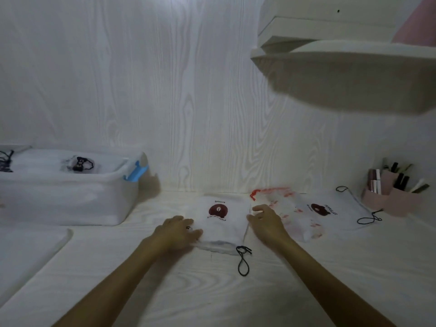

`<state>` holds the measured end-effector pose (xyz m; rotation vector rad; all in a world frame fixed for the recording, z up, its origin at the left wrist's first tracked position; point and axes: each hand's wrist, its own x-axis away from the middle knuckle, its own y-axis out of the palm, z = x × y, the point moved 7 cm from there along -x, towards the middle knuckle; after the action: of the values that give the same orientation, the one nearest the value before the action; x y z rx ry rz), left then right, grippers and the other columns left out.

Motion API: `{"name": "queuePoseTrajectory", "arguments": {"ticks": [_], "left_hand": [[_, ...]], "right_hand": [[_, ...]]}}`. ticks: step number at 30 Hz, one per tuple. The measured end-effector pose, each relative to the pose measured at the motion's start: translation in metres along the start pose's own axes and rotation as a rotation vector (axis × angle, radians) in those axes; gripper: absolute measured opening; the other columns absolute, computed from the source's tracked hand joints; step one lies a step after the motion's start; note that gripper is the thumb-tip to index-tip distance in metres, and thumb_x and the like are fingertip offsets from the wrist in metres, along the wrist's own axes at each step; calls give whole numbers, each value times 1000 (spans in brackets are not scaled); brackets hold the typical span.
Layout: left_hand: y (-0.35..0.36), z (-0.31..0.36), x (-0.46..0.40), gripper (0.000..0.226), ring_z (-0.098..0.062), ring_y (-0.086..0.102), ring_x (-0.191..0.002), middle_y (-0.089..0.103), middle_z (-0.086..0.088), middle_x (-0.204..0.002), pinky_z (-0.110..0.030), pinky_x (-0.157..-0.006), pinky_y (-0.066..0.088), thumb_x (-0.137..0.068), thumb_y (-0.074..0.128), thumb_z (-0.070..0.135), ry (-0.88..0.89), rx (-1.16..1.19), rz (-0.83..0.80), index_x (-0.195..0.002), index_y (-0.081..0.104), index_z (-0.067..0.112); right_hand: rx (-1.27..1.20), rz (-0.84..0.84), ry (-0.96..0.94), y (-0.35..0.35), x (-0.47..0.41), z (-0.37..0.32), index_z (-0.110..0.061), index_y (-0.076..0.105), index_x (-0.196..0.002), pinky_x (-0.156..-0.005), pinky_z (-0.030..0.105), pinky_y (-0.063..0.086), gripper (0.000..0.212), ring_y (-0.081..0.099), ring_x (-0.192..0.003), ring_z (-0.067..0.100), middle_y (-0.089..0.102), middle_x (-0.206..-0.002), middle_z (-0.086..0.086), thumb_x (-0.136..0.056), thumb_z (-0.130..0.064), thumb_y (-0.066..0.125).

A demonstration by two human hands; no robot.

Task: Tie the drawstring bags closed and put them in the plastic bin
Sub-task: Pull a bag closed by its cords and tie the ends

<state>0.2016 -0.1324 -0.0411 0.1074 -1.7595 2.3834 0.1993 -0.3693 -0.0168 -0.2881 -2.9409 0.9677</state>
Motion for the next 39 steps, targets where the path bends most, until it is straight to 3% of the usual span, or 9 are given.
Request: {"name": "queuePoseTrajectory", "arguments": {"ticks": [5,8,11,17,21,23,26,33,39], "left_hand": [[-1,10,13,65,-26,27,-140,26,-5,-155,-40,-112,24,-94,33,59,-22,260,283,-148,28,24],[-20,-15,35,54,-24,44,-128,49,-5,-140,-36,-104,33,-97,31,54,-2,569,440,-135,49,20],[-19,-42,57,63,-22,57,-109,66,-1,-112,-34,-93,41,-86,27,68,12,512,318,-107,66,23],[-8,-40,65,40,-2,60,-89,66,20,-93,-24,-80,47,-63,58,77,91,408,354,-93,61,50],[-15,-32,64,25,4,58,-77,65,24,-80,-14,-63,39,-75,67,59,95,344,464,-96,68,44],[-13,-29,63,25,4,58,-74,65,25,-76,-14,-60,38,-75,67,58,121,363,462,-96,70,44],[-13,-28,65,21,6,59,-75,66,29,-77,-15,-63,42,-76,67,57,165,397,462,-92,70,45],[-15,-37,60,17,-1,64,-79,71,21,-77,-28,-76,50,-89,58,44,100,466,506,-86,74,39],[-16,-45,55,20,-10,68,-84,74,5,-83,-36,-84,53,-93,57,23,93,771,583,-88,76,18]], "right_hand": [[127,-11,-76,-15,41,-1,-16,52,-111,-78,26,43,38,53,-87,9,55,-101,-4,-95,-48,43],[207,-57,-74,-15,69,12,-18,55,-99,-70,21,40,50,52,-81,4,57,-94,-7,-87,-64,40],[310,-54,-120,-8,81,18,-25,57,-89,-70,21,39,50,48,-86,5,52,-89,-13,-74,-73,50],[102,-207,-249,6,64,3,-25,65,-64,-54,15,34,23,45,-55,2,55,-59,-9,-80,-41,71],[-84,-290,-236,-3,56,2,-21,74,-74,-63,10,46,6,64,-66,2,73,-71,-6,-73,-24,80],[-139,-264,-247,-7,55,5,-17,70,-82,-63,10,46,22,66,-68,4,73,-74,-4,-67,-21,84],[-148,-235,-261,-6,56,2,-10,58,-86,-58,17,48,38,64,-60,9,71,-69,2,-64,-21,86],[-364,-168,-245,-14,55,3,-9,75,-80,-59,21,52,8,66,-61,16,73,-71,10,-74,-14,76],[-354,-115,-188,-25,47,21,-3,75,-88,-55,21,52,11,66,-64,19,72,-75,16,-85,-8,66]]}}
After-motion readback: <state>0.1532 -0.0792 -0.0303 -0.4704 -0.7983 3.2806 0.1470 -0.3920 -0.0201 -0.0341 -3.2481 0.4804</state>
